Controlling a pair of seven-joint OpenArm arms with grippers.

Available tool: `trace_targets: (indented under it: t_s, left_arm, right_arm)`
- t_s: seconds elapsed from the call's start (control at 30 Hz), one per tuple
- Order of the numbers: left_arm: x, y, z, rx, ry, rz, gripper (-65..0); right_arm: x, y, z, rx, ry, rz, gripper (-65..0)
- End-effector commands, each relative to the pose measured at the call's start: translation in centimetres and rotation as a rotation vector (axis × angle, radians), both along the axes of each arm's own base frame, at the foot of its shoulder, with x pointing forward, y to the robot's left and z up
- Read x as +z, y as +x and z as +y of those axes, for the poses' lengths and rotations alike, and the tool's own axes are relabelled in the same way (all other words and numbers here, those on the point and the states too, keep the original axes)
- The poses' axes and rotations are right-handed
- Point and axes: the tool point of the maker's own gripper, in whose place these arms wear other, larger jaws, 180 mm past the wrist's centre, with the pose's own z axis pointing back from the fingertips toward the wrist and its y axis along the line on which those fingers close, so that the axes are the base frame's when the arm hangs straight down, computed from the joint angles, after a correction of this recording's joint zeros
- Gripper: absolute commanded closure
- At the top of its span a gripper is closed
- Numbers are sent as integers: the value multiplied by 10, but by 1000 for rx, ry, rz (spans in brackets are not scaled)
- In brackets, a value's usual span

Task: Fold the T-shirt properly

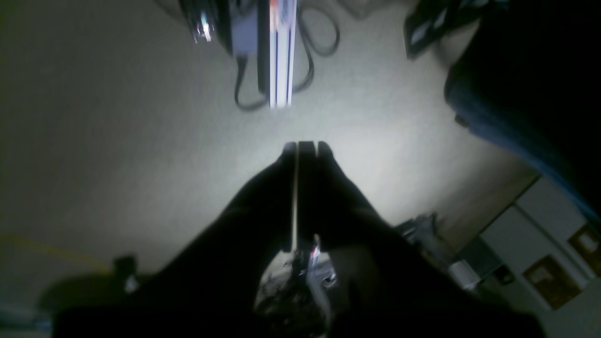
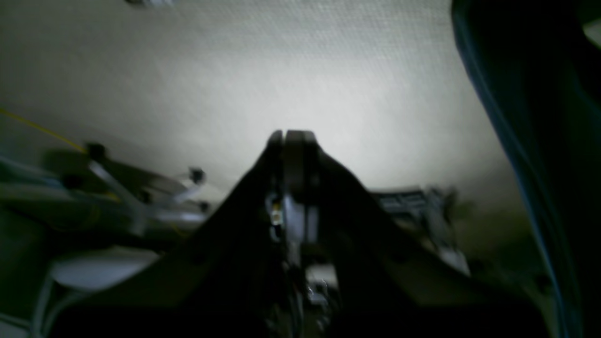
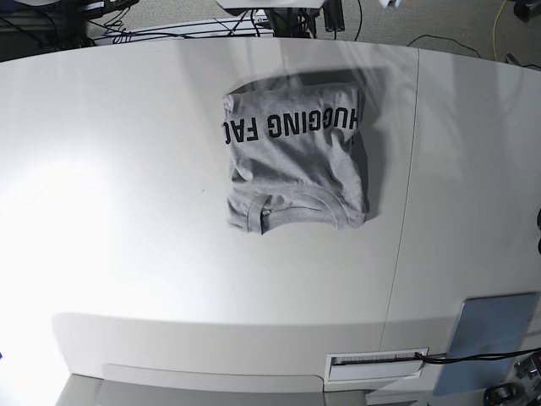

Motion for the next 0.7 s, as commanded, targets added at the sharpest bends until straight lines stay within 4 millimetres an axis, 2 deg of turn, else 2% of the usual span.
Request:
trace_targets:
  t_s: [0.0,0.17,0.43,0.57,0.67]
  left_arm:
    - [0,0,0,-2,-6,4,0]
    - [-10,40,-13,29,9,-31,0]
    - [-21,78,-25,70,54,-34,0]
    - [-22,87,-31,58,41,2,0]
    - [-22,85,-30,54,42,21,0]
  right_arm:
    - [0,-6,-7,10,-4,20,0]
    - [-21,38,5,-33,49,-61,0]
    - [-32,125,11,-43,69,-246,0]
    - [-33,147,11,-41,70,-280,0]
    - [-33,150,11,-42,71,-284,0]
